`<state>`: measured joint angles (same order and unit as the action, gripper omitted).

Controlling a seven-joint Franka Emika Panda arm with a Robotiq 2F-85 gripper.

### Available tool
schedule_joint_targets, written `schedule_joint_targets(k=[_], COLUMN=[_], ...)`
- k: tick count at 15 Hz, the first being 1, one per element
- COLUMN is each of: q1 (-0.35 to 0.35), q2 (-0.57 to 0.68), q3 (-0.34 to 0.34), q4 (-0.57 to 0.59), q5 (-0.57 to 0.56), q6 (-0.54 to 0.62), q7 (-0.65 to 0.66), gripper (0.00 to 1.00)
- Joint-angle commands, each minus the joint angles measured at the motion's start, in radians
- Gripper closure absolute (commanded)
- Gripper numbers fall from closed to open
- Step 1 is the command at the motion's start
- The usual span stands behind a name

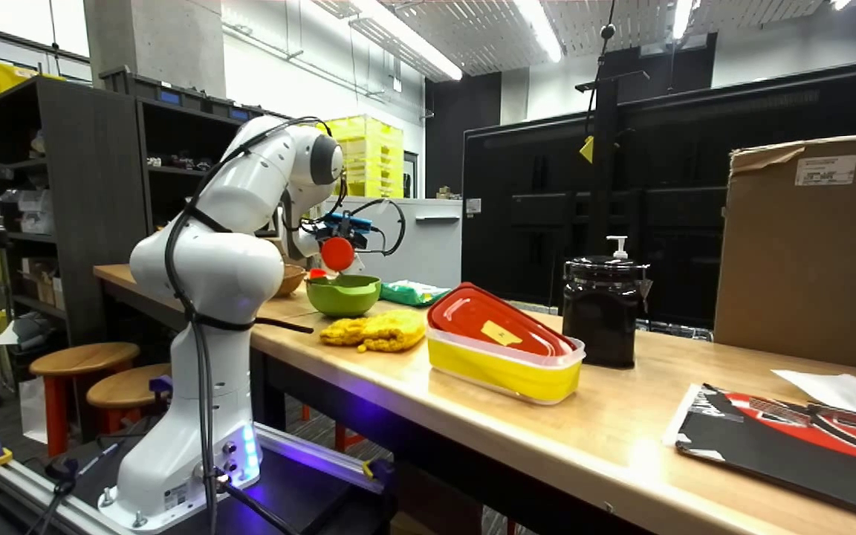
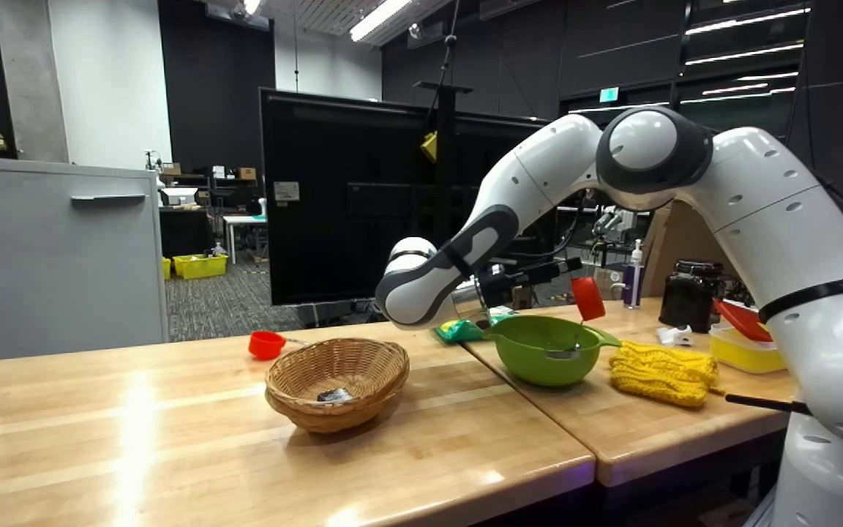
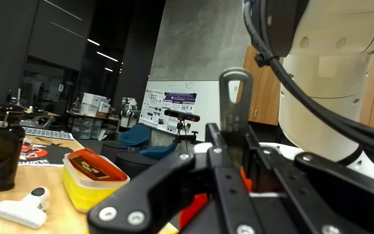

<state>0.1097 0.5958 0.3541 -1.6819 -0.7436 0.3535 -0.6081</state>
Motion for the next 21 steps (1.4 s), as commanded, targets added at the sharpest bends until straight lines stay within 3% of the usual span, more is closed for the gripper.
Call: schedule_joint_targets(k=[1, 8, 9, 12, 17, 21], q1=[-0.033, -0.039, 0.010, 0.054, 0.086, 0.068], q2=[0.046, 0.100, 0.080, 0.090, 0.093, 0.091], q3=[0.046, 0.066, -0.002, -0.046, -0.075, -0.052], q4=[0.034, 0.079, 0.054, 0.070, 0.084, 0.107], q5=[-0.064, -0.178, -0.192, -0.232, -0.292, -0.296], q6=[-0.056, -0.110, -0.073, -0.071, -0.076, -0.076], q7=[-0.061, -0.168, -0.216, -0.281, -0.359, -0.360], gripper=[0.96, 0.96, 0.96, 0.96, 0.96, 0.96])
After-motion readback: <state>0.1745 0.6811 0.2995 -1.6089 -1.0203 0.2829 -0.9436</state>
